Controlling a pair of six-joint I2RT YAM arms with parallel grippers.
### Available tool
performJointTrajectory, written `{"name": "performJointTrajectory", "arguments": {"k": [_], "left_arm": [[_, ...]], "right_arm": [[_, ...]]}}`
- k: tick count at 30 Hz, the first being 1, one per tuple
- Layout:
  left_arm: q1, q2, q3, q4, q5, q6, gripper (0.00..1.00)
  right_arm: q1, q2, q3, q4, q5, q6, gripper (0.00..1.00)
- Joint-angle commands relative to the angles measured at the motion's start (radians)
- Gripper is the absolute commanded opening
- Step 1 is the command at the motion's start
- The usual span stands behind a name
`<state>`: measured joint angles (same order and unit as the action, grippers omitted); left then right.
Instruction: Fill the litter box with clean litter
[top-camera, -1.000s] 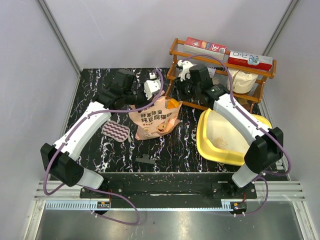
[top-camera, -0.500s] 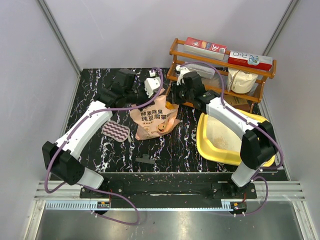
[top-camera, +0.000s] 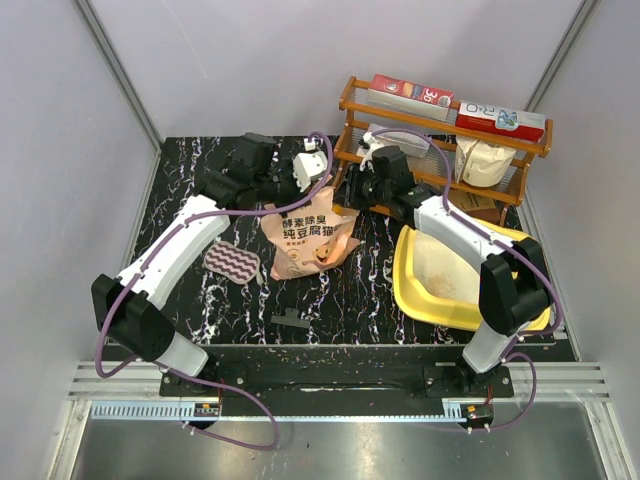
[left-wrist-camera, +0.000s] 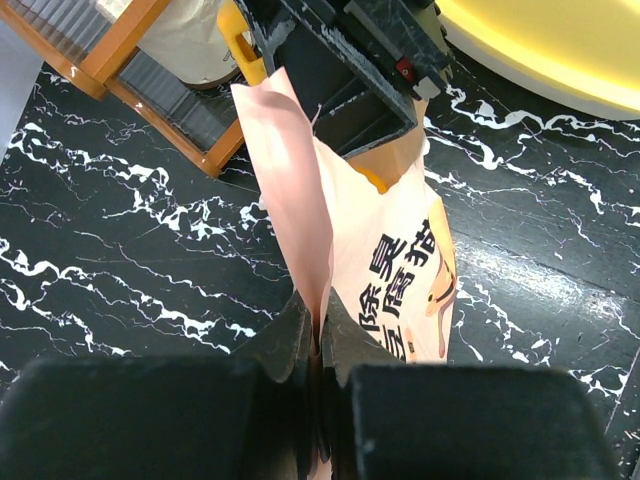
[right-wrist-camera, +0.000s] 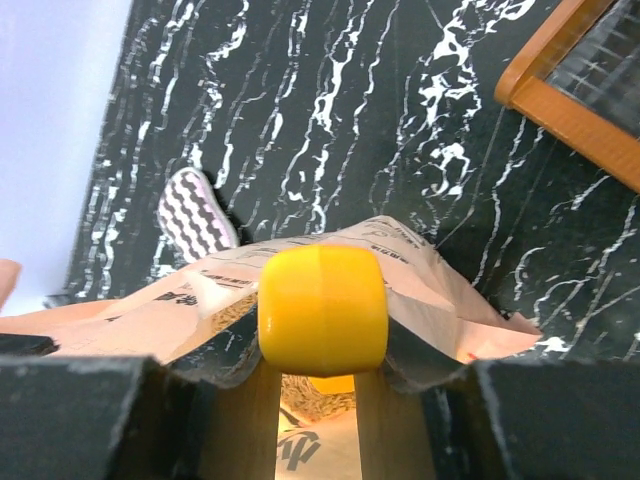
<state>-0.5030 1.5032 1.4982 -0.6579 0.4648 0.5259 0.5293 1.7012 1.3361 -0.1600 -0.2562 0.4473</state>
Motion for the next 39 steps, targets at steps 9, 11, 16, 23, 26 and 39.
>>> {"name": "performJointTrajectory", "arguments": {"k": [9, 11, 16, 23, 26, 39], "left_arm": [[-0.006, -0.075, 0.092, 0.055, 0.018, 0.1, 0.0], [-0.008, -0.077, 0.1, 0.038, 0.014, 0.105, 0.0], [-0.006, -0.101, 0.077, 0.018, -0.005, 0.154, 0.0], [-0.008, -0.109, 0.062, 0.017, 0.006, 0.164, 0.0], [-0.008, -0.104, 0.085, 0.0, 0.015, 0.164, 0.0], [-0.012, -0.09, 0.103, -0.029, -0.003, 0.189, 0.01]], "right_arm": [[-0.17, -0.034, -0.141, 0.346, -0.374, 0.537, 0.0], [-0.18, -0.052, -0.176, 0.365, -0.377, 0.545, 0.0], [-0.277, -0.129, -0.271, 0.459, -0.425, 0.652, 0.0], [-0.367, -0.187, -0.377, 0.53, -0.512, 0.726, 0.0], [-0.376, -0.202, -0.417, 0.556, -0.537, 0.732, 0.0], [-0.393, -0.115, -0.483, 0.752, -0.541, 0.916, 0.0]]}}
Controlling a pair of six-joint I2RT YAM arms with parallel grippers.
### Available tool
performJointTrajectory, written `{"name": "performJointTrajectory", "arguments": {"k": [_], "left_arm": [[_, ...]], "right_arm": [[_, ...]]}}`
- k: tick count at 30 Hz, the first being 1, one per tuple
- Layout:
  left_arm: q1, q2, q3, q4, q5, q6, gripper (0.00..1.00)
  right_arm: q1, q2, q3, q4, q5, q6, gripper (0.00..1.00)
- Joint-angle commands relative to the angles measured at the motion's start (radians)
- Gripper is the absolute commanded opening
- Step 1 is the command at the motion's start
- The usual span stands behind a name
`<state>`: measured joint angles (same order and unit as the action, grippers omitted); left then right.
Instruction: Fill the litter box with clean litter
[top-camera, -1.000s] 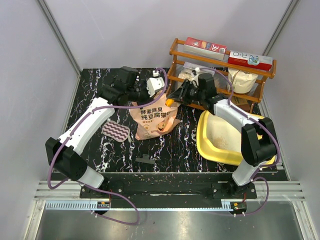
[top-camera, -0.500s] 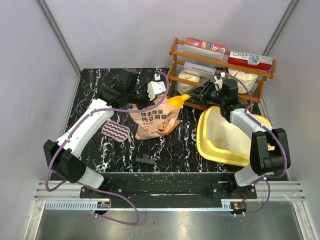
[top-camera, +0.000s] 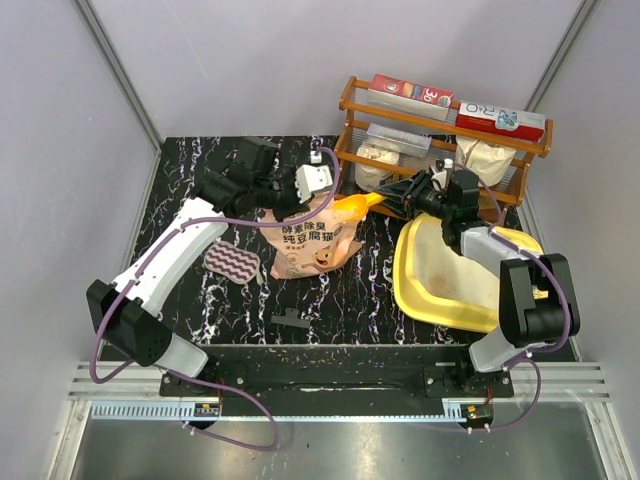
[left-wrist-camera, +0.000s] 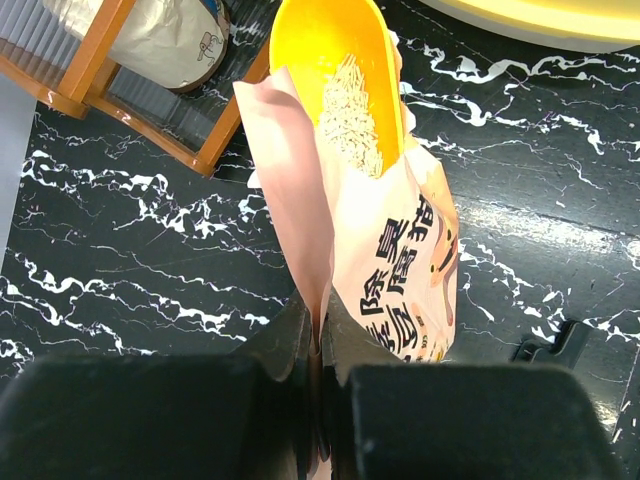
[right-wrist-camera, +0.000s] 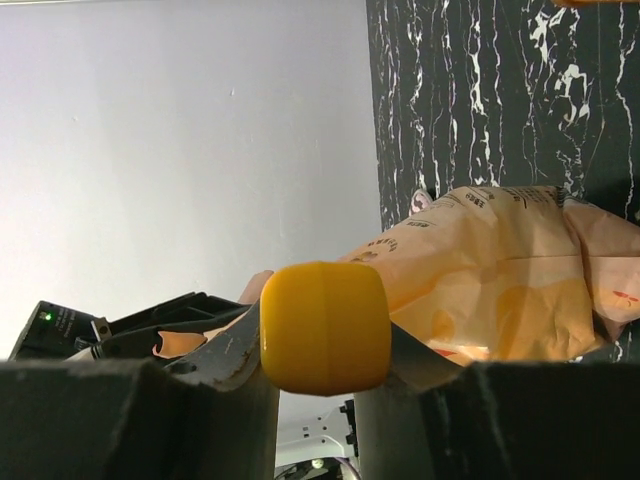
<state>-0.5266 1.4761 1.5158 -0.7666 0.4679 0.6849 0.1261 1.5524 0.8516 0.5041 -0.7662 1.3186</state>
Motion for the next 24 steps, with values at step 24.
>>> {"name": "performJointTrajectory", "arguments": {"k": [24], "left_arm": [[0.007, -0.042, 0.121, 0.058, -0.032, 0.077, 0.02]], "right_arm": [[-0.094, 0.173, -0.022, 0.367, -0.203, 0.255, 0.0]]}}
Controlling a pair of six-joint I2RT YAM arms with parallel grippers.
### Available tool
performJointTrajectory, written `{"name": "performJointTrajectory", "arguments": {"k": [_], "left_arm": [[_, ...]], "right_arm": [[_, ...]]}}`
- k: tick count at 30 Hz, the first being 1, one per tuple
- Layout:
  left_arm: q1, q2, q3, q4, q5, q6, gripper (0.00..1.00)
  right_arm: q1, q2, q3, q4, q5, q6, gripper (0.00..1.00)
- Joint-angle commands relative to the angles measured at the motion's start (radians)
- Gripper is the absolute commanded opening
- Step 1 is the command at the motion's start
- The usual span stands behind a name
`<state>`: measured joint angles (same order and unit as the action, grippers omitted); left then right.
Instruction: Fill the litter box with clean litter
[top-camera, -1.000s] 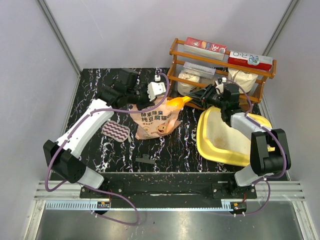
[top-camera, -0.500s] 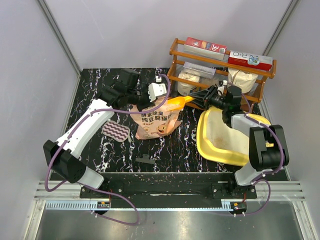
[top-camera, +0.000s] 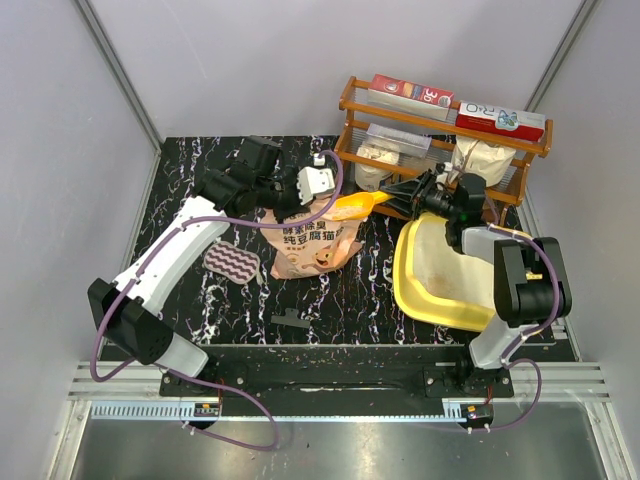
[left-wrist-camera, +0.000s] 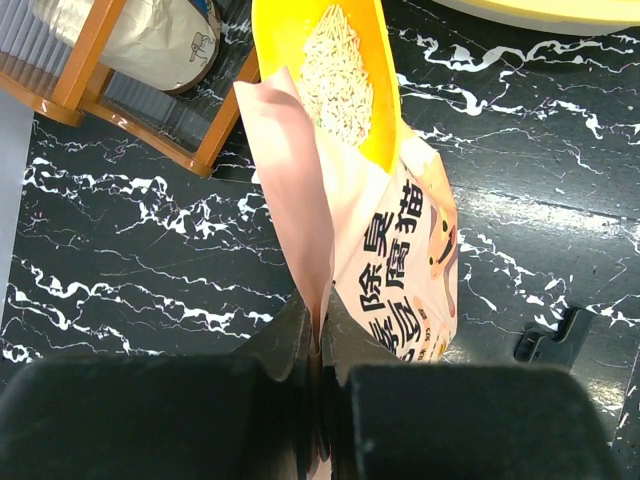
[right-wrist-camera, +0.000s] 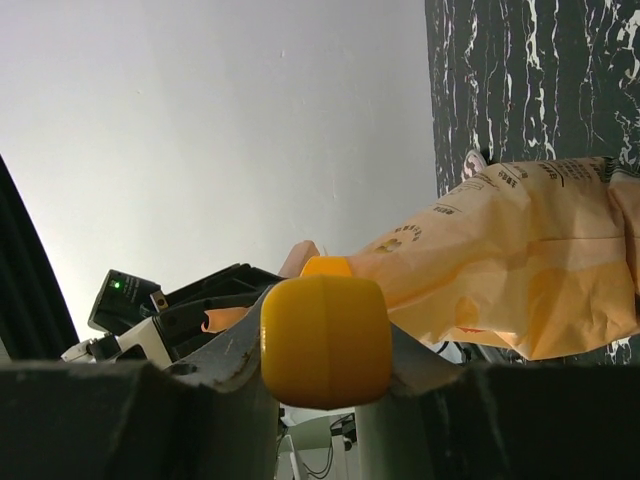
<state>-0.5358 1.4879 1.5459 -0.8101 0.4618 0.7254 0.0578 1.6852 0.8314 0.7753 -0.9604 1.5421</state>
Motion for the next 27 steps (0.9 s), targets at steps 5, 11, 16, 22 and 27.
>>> {"name": "performJointTrajectory", "arguments": {"k": [5, 11, 16, 22, 27], "left_arm": [[0.014, -0.051, 0.109, 0.101, -0.026, 0.039, 0.02], [0.014, -0.054, 0.108, 0.101, -0.038, 0.049, 0.02], [0.014, -0.064, 0.088, 0.101, -0.035, 0.057, 0.03], [0.014, -0.064, 0.091, 0.106, -0.006, 0.036, 0.04], [0.014, -0.051, 0.114, 0.107, 0.032, 0.017, 0.04]], "right_arm": [[-0.084, 0.039, 0.008, 0.12, -0.08, 0.036, 0.0], [-0.098, 0.015, 0.005, 0.105, -0.096, 0.012, 0.0], [-0.147, -0.033, 0.021, 0.052, -0.127, -0.013, 0.0], [-0.239, -0.128, 0.018, -0.073, -0.149, -0.083, 0.0], [-0.341, -0.257, -0.005, -0.244, -0.184, -0.178, 0.0]]}}
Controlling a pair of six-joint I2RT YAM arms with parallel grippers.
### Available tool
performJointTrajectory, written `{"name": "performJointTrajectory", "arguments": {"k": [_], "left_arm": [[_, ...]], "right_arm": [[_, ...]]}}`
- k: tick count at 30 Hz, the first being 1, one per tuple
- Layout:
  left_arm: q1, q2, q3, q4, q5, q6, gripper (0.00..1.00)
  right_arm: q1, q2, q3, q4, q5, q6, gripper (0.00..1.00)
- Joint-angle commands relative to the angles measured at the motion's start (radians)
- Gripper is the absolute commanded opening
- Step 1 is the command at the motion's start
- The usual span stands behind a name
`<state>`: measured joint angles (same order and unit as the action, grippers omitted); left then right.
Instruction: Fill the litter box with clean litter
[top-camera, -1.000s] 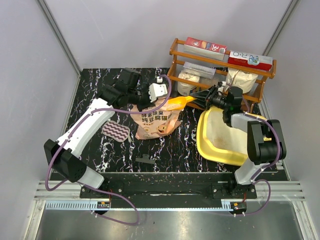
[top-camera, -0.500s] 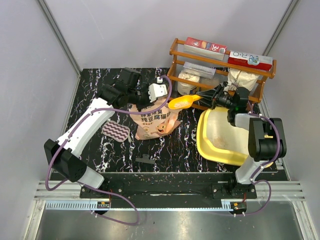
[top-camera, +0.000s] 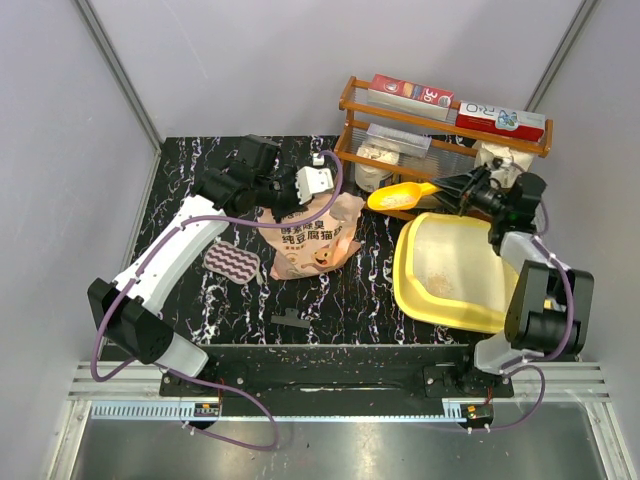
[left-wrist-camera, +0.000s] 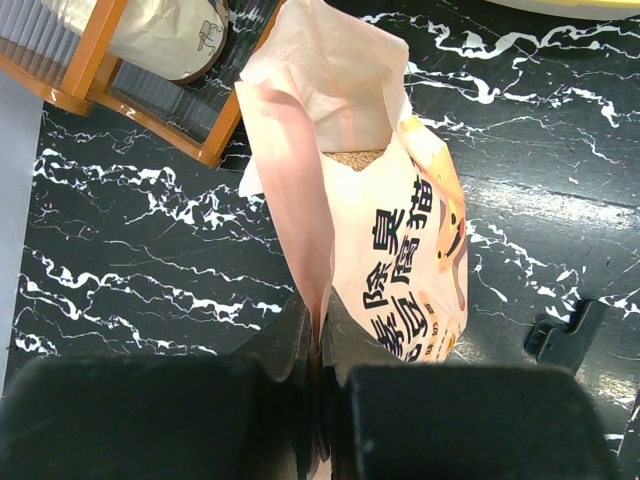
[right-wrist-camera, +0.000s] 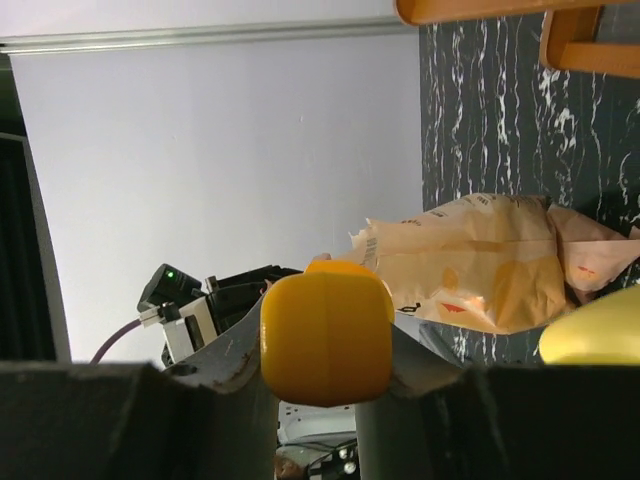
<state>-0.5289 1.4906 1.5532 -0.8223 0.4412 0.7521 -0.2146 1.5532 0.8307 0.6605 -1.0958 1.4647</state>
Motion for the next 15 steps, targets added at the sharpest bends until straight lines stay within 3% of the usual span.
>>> {"name": "performJointTrajectory", "arguments": {"k": [1, 10, 15], "left_arm": [[0.007, -0.052, 0.108, 0.118, 0.062, -0.016, 0.04], [0.007, -0.041, 0.117, 0.144, 0.159, -0.095, 0.05], [0.007, -0.059, 0.094, 0.175, 0.22, -0.129, 0.05]], "right_arm": [[-0.09, -0.14, -0.008, -0.159, -0.053, -0.118, 0.0], [-0.334, -0.327, 0.074, -0.629, -0.134, -0.459, 0.0], [-0.442, -0.335, 0.226, -1.098, -0.174, -0.772, 0.0]]}}
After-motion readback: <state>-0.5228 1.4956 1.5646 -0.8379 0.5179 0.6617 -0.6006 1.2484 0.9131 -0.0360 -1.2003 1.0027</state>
